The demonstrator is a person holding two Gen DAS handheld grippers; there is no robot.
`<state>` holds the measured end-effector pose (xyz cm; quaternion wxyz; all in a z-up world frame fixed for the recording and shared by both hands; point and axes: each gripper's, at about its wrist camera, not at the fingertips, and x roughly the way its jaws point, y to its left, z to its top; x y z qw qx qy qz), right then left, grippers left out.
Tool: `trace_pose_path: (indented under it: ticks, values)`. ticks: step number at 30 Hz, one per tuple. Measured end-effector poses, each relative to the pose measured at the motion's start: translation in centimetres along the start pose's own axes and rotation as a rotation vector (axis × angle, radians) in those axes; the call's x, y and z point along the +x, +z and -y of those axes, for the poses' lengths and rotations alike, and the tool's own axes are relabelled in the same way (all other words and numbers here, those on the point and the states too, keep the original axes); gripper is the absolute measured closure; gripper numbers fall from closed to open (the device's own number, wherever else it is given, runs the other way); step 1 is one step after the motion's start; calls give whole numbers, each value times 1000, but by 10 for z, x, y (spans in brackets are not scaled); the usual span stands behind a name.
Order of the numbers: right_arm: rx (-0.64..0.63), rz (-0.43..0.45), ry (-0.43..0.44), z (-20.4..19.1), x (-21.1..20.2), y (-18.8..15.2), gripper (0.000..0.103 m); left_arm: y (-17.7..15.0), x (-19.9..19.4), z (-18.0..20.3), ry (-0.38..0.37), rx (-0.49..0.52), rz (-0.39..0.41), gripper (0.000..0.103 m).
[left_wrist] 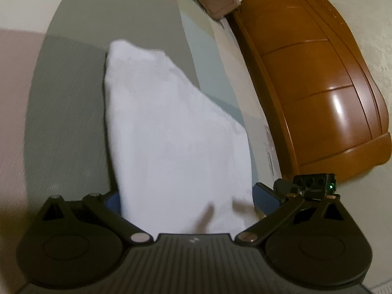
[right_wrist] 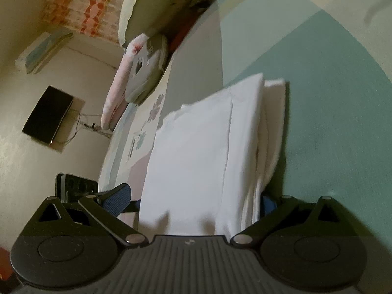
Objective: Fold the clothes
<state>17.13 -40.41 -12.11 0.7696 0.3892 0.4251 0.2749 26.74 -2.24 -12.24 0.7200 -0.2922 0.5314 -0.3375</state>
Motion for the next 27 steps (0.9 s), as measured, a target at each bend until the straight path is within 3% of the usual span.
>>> trace_pose_path:
  ticks: [5,11,15,24,27]
  values:
    - [51,33,65,10,-6,1,0,1,0,-3,-17,-13,-12,1]
    - [133,60,61,14,7,21,0,-5,-3,-1,-7,-17,-29,2]
    - [78,23,54,4,3,-1,0,-20,-12,-3,-34,-1,-74,2]
    - [-73,35,-31,-10,17,-5,0,-14,-7,-3,-42,33,-52,3]
    - [-98,34,-21,-9,11,-13,0,-15,-7,-2,-37,46,-45,4]
